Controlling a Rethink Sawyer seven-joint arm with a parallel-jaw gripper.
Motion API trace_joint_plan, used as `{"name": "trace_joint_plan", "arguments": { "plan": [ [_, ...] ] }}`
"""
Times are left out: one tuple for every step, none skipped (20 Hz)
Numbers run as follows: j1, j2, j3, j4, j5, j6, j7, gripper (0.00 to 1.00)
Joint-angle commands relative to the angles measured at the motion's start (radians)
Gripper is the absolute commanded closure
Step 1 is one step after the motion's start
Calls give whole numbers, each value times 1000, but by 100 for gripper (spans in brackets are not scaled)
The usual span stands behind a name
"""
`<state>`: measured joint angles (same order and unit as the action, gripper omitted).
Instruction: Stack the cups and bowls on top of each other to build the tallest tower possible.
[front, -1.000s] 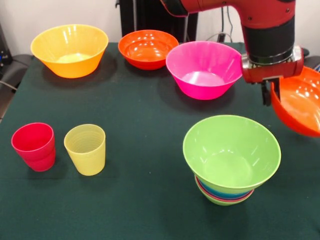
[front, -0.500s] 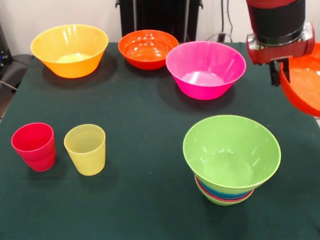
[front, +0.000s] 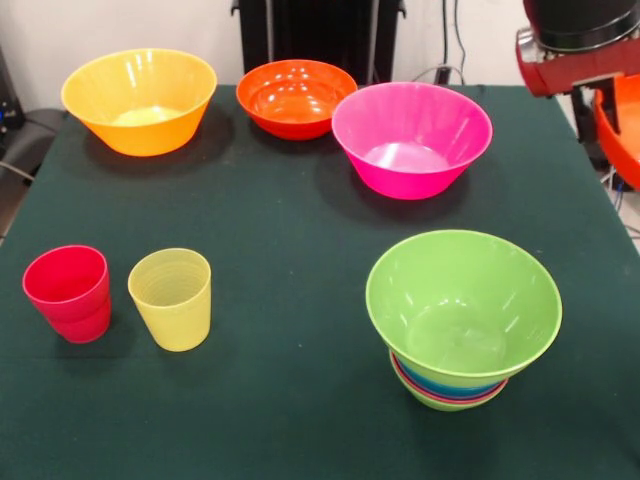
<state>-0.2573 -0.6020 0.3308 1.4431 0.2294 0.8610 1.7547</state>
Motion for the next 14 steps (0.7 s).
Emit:
{"name": "trace_joint_plan", "arguments": {
  "plan": [
    [-37,67,79,-182,50,166,80,100],
    [-38,75,81,-197,50,179,75,100],
    [-43,87,87,-215,54,186,66,100],
    [-46,92,90,-226,53,197,62,100],
    [-51,98,94,-236,55,198,53,100],
    [-54,105,97,-249,55,207,49,100],
    [-58,119,100,-274,53,226,43,100],
    [-60,127,99,-290,50,234,40,100],
    [-62,139,98,-314,42,254,33,100],
    [-64,146,97,-327,39,260,30,100],
    [-67,159,98,-348,31,272,21,100],
    [-69,166,98,-357,27,276,17,100],
    [-76,184,99,-389,18,297,4,100],
    [-78,191,101,-401,15,304,0,100]
  ]
}}
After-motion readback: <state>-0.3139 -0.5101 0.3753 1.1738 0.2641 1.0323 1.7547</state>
